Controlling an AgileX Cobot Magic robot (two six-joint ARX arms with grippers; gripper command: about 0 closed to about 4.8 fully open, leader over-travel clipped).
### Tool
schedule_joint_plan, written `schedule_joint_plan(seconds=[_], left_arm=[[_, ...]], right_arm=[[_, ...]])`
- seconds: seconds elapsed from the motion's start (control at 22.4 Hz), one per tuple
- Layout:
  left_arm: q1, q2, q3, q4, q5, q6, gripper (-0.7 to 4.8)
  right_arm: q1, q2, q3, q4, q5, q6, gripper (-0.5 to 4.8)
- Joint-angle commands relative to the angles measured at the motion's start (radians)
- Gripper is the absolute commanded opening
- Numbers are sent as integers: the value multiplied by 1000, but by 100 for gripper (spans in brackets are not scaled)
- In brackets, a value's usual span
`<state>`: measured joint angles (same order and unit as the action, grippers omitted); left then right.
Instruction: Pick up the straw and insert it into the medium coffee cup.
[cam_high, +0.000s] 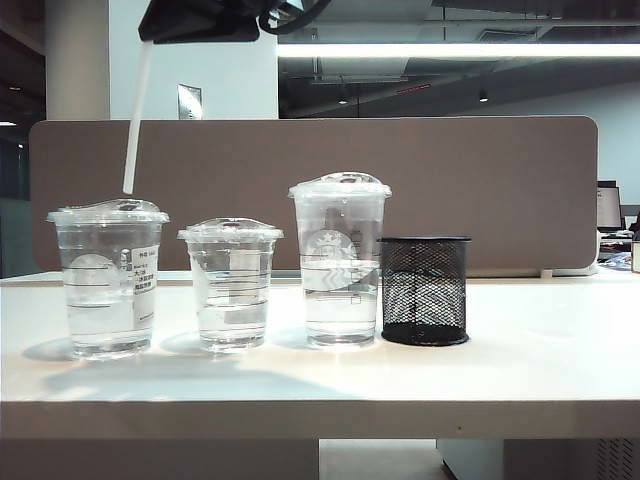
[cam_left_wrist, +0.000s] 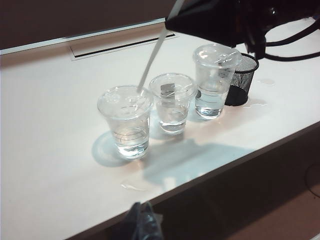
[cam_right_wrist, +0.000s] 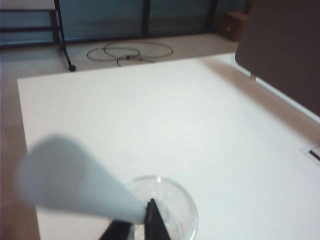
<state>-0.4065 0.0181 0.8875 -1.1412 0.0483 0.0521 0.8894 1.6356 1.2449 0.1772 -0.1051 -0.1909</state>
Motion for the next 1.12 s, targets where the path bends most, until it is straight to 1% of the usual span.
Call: schedule_joint_plan(seconds=[0.04,0.58,0.98,1.07,1.12], left_arm=[[-1,1,1,13,-3,0,-3],[-1,1,1,13,-3,0,-3],[-1,1,1,13,-3,0,-3],[-1,1,1,13,-3,0,-3],[-1,1,1,13,-3,0,-3]], right_arm=[[3,-5,4,-16,2,4,40],[3,10,4,-25,2,4,40],[3,83,4,-19,-2,4,43],[3,124,4,3,-2,4,179],[3,137,4,16,-2,4,266]])
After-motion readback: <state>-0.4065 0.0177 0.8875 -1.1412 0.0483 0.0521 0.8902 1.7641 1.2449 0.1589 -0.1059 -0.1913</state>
